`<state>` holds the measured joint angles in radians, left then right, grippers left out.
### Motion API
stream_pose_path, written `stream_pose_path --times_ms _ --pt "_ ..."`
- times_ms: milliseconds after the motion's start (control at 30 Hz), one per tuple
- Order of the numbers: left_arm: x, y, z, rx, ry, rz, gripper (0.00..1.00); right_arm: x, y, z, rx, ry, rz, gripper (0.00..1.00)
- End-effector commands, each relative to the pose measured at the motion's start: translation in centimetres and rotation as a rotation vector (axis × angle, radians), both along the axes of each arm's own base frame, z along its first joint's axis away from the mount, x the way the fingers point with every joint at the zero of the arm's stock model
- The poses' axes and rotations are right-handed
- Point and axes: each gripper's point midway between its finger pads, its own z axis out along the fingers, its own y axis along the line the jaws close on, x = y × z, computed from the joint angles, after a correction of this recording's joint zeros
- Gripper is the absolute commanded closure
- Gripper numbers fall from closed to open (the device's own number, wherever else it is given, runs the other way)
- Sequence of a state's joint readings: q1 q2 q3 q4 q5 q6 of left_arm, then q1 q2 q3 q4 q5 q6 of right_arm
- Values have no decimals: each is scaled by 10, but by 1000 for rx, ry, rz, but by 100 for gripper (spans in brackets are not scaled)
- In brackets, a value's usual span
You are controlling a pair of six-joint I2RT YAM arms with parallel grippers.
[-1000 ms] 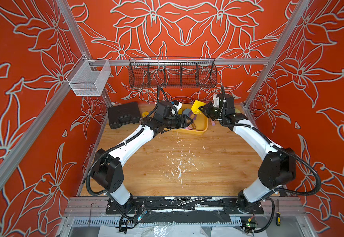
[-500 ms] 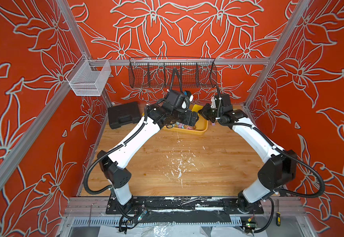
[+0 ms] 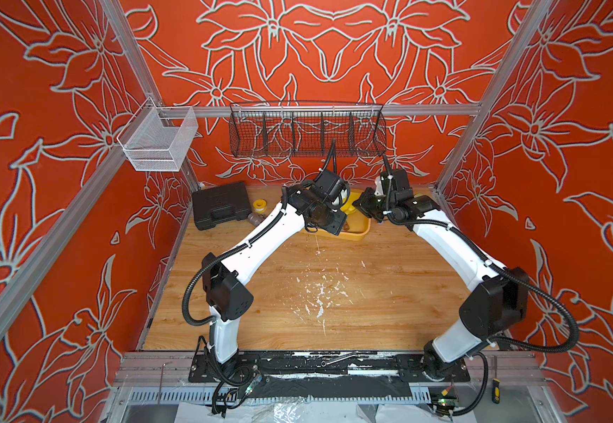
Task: Take the shovel out of the storage box
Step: Place the shovel at the center of the board.
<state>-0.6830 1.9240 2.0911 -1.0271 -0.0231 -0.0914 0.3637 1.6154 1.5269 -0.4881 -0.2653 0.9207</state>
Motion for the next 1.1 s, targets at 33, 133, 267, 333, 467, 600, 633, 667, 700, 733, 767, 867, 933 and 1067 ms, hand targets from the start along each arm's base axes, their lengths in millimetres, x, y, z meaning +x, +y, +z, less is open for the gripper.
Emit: stream_pose_path --times_ms 33,133,267,333,467,600,633,667,700,733,767,867,933,1067 --pt "0 0 -4 37 0 -4 53 1 3 9 8 -12 -12 100" --pt "-2 -2 -4 35 -5 -16 60 1 6 8 13 -6 -8 100" --pt "-3 -3 -8 37 -7 -25 76 0 8 8 22 -2 -6 100" --pt "-4 -1 -6 37 -18 -23 84 -1 8 9 26 -4 -3 100" --pt "-5 1 1 27 -43 -29 100 -1 13 8 36 5 14 100" --pt "-8 7 4 36 -52 -17 100 -1 15 8 41 3 29 77" --pt "-9 11 4 40 -55 -7 100 -2 15 9 34 -2 37 66" --pt "-9 16 4 42 -60 10 100 -2 15 10 22 -10 48 56" --pt "-9 23 4 40 -64 32 100 -3 13 13 6 -23 58 50" --pt "-8 32 3 38 -61 56 100 -4 11 17 -4 -38 64 45" --pt "-9 44 4 28 -62 90 100 -5 9 23 -19 -63 74 42" --pt "-14 89 1 14 -55 192 100 -10 1 41 -66 -144 96 26" --pt "-21 125 -4 17 -56 265 100 -17 -7 47 -106 -174 106 20" --pt "-41 198 -23 13 -58 387 100 -33 -25 44 -174 -186 124 14"
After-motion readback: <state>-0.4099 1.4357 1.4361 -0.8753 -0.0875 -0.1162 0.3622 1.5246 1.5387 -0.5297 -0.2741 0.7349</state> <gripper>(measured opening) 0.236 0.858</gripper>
